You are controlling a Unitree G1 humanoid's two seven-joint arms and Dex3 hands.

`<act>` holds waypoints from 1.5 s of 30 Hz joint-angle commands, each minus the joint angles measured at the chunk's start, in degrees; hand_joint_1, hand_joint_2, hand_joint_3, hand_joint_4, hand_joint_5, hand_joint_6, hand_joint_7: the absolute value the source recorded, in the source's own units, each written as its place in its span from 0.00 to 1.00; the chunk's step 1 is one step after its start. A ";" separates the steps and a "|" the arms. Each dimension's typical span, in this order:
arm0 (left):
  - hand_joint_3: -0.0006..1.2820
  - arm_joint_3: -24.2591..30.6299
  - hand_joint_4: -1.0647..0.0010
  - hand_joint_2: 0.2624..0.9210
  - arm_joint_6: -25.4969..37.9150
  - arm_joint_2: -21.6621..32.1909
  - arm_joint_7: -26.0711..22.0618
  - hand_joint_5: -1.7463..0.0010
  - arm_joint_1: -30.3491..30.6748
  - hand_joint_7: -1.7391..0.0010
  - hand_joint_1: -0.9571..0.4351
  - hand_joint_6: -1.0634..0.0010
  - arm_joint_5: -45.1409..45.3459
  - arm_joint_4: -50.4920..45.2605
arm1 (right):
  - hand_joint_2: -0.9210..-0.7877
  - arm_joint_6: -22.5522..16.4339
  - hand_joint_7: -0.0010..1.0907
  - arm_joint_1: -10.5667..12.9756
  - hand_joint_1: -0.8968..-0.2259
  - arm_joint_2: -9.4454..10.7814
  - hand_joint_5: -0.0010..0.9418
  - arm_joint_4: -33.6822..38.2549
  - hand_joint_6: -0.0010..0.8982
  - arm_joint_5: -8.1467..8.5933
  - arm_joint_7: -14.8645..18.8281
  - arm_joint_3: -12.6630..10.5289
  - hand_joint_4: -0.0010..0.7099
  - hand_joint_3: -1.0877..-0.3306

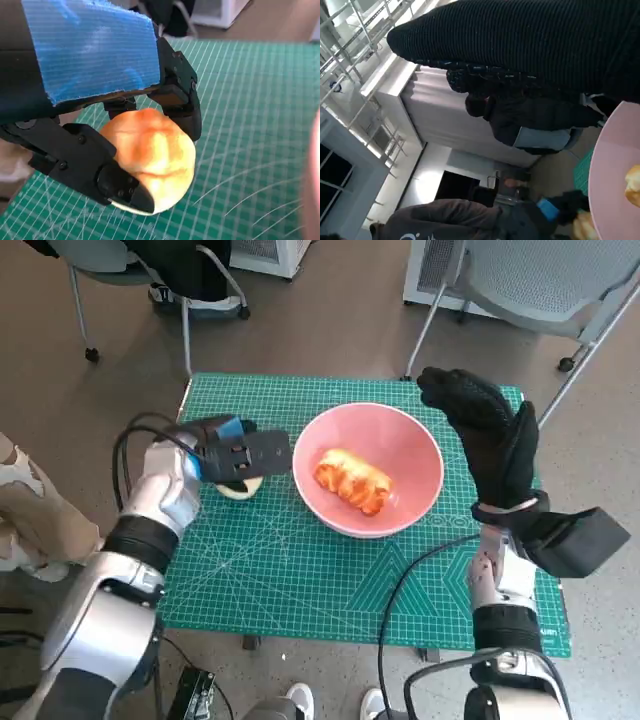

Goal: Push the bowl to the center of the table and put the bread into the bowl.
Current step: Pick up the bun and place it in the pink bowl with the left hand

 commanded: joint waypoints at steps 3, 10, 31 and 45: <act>0.27 7.12 0.36 0.77 4.70 5.37 -1.48 0.21 6.56 0.46 0.69 0.34 -1.15 -27.62 | 0.00 1.07 0.47 1.04 0.34 -0.45 0.00 0.71 0.08 0.82 0.46 -0.34 0.32 0.44; 0.09 12.87 0.32 0.92 5.25 5.92 0.91 0.27 12.83 0.47 0.69 0.32 -0.49 -46.37 | 0.00 1.21 0.47 1.15 0.34 -0.39 0.00 0.44 0.08 0.79 0.21 -0.35 0.32 0.44; 0.03 7.86 0.25 0.98 2.99 -1.27 0.89 0.41 13.13 0.34 0.69 0.38 3.73 -58.21 | 0.00 0.69 0.48 1.57 0.36 -0.23 0.00 0.33 0.08 0.31 -0.54 -0.38 0.32 0.44; 0.05 3.37 0.32 1.00 -4.87 -7.15 4.24 0.32 7.72 0.35 0.69 0.43 4.09 -43.59 | 0.00 1.11 0.47 2.58 0.35 -0.94 0.00 -0.67 0.07 0.29 -0.86 -0.56 0.32 0.44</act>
